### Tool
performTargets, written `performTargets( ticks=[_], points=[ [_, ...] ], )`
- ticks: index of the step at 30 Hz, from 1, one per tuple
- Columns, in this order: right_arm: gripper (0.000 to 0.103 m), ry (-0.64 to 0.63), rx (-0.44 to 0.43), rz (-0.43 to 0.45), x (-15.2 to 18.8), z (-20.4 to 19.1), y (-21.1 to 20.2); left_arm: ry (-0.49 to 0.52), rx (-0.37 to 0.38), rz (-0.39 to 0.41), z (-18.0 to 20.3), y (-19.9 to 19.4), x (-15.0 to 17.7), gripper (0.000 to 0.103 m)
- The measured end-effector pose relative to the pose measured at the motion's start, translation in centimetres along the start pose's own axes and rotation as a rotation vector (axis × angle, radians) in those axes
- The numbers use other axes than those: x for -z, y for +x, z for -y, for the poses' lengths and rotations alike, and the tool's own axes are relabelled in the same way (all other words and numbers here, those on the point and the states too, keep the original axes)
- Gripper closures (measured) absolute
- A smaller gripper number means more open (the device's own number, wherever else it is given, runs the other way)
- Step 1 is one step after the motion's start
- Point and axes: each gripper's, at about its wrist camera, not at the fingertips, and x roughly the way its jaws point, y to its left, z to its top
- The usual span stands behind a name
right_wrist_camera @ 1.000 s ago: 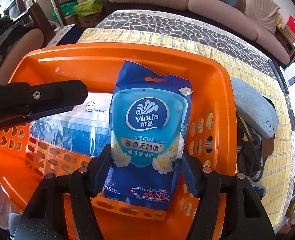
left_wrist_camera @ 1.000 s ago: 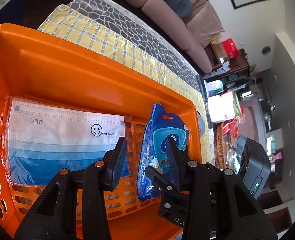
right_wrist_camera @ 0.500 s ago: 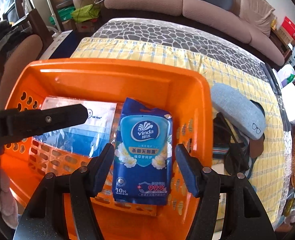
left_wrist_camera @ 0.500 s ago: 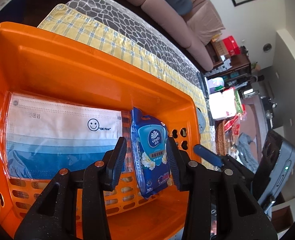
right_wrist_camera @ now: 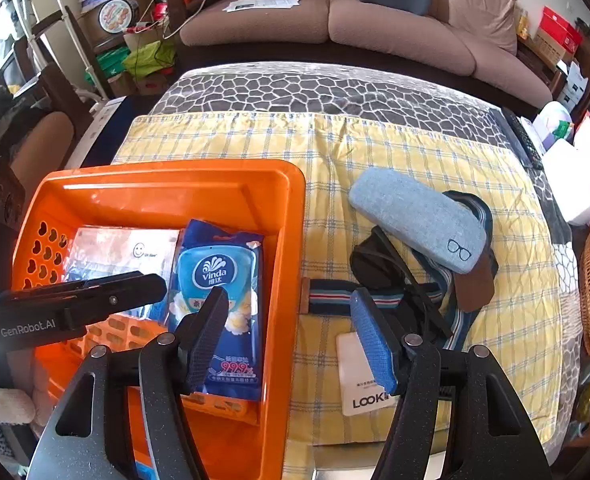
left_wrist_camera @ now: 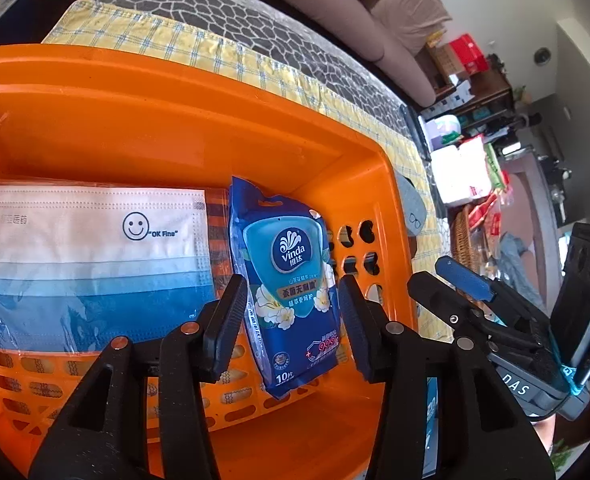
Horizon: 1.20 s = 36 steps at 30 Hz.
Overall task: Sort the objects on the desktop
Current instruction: 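Open the right tool to drop the wipes pack into the basket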
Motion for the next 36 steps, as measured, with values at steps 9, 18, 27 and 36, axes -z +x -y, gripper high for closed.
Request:
performTargets(
  ticks=[9,18,27,36],
  points=[
    [0.038,0.028,-0.041,0.014,0.6,2.1,-0.4,0.028,-0.068,-0.046,2.2,2.4,-1.3,0.051],
    [0.038,0.043,-0.068,0.015,0.8,4.0,-0.1,0.013,-0.132,-0.049,1.3,2.8,-1.7,0.051],
    [0.038,0.051,-0.112,0.013,1.1,4.0,0.9,-0.008,-0.118,-0.056,0.8,2.7,-2.1,0.050],
    [0.038,0.071,-0.165,0.008,1.3,4.2,1.0,-0.006,-0.110,-0.082,1.8,4.2,-2.8,0.045]
  ],
)
